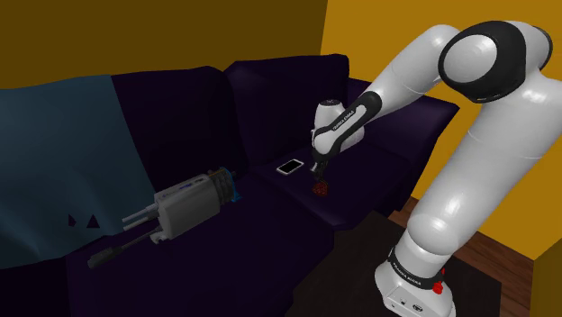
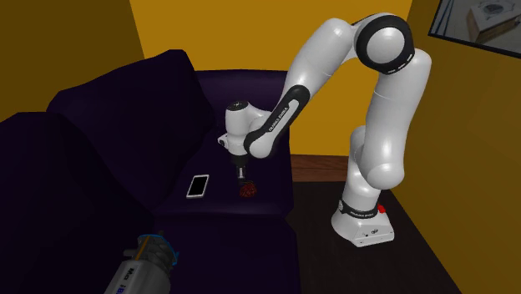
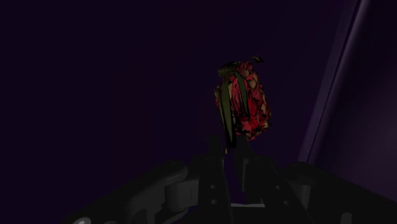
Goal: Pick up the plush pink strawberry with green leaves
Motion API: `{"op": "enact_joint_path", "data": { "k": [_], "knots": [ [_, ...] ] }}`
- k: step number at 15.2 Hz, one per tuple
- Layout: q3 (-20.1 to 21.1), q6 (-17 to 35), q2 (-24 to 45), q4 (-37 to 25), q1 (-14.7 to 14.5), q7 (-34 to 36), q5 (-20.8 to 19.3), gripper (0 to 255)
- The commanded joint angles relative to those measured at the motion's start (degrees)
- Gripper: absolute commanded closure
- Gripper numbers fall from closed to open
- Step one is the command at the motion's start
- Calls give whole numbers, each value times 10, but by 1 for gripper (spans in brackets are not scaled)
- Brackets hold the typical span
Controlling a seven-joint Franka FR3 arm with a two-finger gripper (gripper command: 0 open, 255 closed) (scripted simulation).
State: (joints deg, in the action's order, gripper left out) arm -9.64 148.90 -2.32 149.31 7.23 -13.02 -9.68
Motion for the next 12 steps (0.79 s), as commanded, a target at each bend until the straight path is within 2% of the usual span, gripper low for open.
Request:
{"op": "enact_joint_path", "data": {
  "k": [1, 12],
  "knots": [
    [0, 1, 0, 1, 0, 0, 0, 255],
    [3, -98, -78, -20, -1, -5, 1, 255]
  ]
}}
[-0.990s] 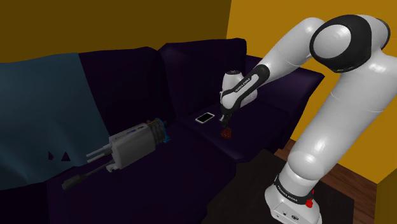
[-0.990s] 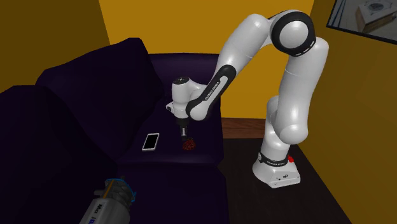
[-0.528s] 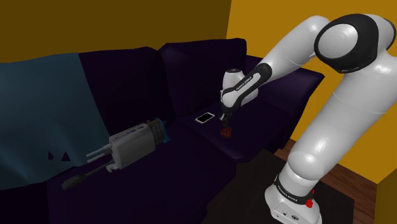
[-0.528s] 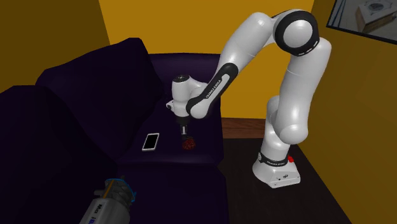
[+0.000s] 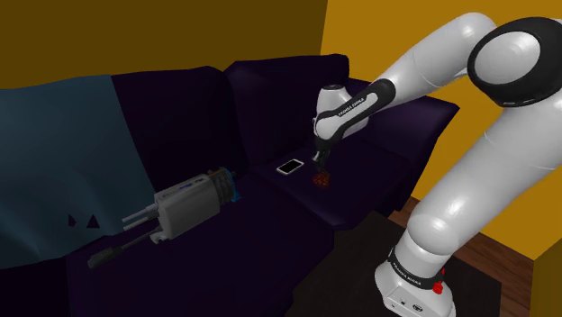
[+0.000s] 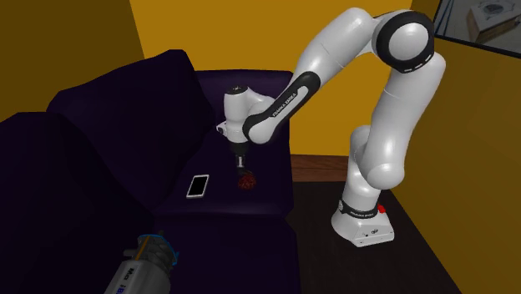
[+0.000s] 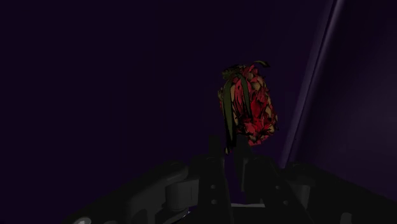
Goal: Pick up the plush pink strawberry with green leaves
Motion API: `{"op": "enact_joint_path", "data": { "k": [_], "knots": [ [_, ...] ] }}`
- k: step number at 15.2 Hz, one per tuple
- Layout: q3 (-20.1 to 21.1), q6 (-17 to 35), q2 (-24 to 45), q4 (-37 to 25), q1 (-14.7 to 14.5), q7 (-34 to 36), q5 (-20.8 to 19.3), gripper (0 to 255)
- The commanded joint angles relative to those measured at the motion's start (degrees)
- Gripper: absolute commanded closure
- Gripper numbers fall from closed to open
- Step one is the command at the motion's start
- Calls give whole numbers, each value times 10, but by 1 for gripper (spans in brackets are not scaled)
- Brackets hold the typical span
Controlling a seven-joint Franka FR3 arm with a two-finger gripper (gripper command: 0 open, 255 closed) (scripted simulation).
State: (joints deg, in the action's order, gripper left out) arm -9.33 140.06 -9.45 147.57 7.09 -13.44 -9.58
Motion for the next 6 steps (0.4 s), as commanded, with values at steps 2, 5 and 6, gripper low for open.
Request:
{"op": "enact_joint_path", "data": {
  "k": [2, 5, 6],
  "knots": [
    [1, -27, -19, -8, 0, -2, 1, 255],
    [2, -47, -32, -15, 0, -4, 1, 255],
    [2, -47, -32, -15, 0, -4, 1, 255]
  ]
}}
